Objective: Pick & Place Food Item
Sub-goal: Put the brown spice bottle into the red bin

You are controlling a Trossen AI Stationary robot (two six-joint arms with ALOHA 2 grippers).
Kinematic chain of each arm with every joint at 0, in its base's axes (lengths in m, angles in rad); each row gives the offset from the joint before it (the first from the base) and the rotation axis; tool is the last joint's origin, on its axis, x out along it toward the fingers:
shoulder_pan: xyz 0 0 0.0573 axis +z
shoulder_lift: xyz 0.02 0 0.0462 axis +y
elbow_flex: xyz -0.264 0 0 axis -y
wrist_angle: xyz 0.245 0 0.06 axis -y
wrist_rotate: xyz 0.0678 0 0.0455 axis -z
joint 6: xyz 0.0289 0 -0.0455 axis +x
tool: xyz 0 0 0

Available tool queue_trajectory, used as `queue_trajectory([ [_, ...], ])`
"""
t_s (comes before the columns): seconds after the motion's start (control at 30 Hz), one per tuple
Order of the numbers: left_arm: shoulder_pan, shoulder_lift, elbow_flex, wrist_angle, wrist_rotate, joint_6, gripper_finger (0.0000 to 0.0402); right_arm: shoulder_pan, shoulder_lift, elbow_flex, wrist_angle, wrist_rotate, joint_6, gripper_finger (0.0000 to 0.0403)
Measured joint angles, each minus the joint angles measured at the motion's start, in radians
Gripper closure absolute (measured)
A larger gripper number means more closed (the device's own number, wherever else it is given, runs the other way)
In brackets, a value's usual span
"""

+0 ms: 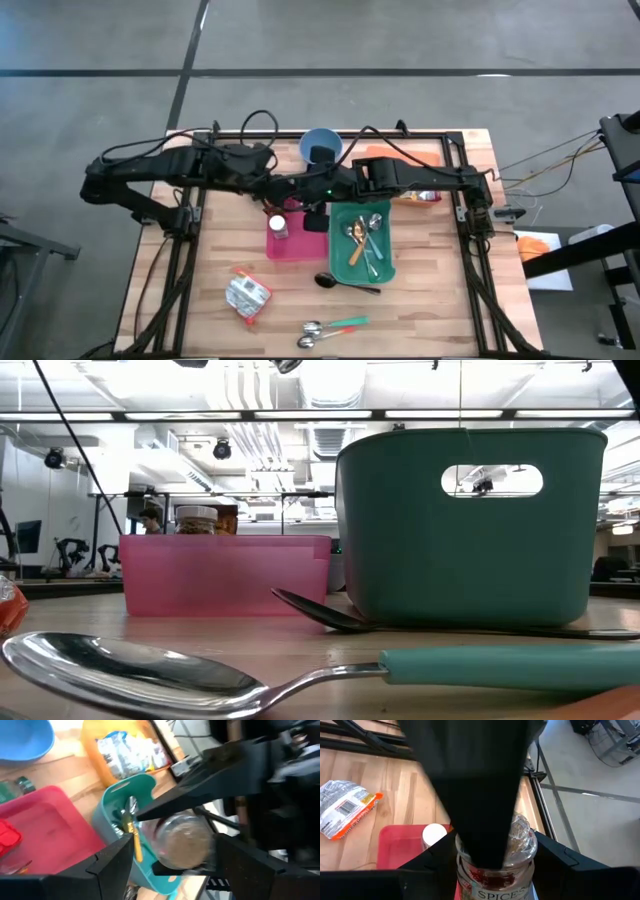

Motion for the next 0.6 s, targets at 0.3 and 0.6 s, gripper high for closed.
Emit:
queue_trajectory([
  [0.3, 0.0, 0.059, 0.0, 0.011, -0.012, -0.009, 0.0119, 0.0, 0.001, -0.003, -0.018, 0.0, 0.021, 0.0222],
  [0.6, -0.001, 0.061, 0.0, 0.018, -0.053, -0.025, 0.0121, 0.003, 0.011, -0.003, -0.031, 0.001, 0.026, 0.0222],
])
